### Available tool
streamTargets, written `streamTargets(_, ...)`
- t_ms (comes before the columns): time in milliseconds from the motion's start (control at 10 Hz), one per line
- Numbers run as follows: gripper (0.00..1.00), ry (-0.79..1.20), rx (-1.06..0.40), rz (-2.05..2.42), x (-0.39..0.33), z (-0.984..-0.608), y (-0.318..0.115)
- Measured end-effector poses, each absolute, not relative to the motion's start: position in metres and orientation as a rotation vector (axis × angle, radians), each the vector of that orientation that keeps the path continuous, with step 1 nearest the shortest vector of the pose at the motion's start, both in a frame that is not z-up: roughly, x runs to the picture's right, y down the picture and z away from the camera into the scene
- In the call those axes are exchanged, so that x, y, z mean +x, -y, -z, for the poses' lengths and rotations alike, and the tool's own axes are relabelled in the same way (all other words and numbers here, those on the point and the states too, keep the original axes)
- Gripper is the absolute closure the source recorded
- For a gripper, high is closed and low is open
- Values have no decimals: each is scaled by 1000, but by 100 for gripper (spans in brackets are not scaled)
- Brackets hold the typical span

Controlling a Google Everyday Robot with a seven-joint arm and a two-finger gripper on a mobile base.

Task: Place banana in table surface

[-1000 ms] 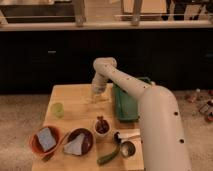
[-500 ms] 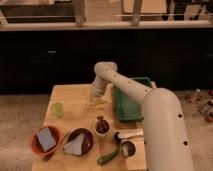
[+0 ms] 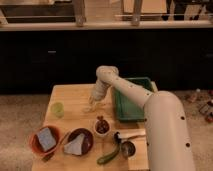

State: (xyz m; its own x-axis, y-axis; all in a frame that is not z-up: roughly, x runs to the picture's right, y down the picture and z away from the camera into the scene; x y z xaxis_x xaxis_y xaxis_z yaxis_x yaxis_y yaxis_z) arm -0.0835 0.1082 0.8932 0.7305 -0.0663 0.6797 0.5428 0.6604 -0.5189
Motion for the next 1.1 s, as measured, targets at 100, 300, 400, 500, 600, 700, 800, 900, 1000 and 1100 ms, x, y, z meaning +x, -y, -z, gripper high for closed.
streamTargets(100, 59, 694, -791, 398, -86, -894, -112)
streamTargets(300, 38, 721, -805, 425, -86, -897, -117)
streamTargets(400, 30, 728, -806, 429, -85, -897, -117)
streamTargets(500, 21, 736, -807, 433, -84, -897, -118)
streamTargets(600, 20, 740, -807, 437, -85, -898, -118)
streamTargets(700, 20, 743, -805, 436, -83, -898, -118)
streamTargets(800, 20, 742, -803, 435, -81, -897, -117)
streamTargets(900, 20, 738, -792, 428, -81, -897, -114)
streamTargets(1000, 20, 724, -788, 417, -78, -898, -111)
streamTargets(1100, 20, 716, -785, 413, -77, -899, -109)
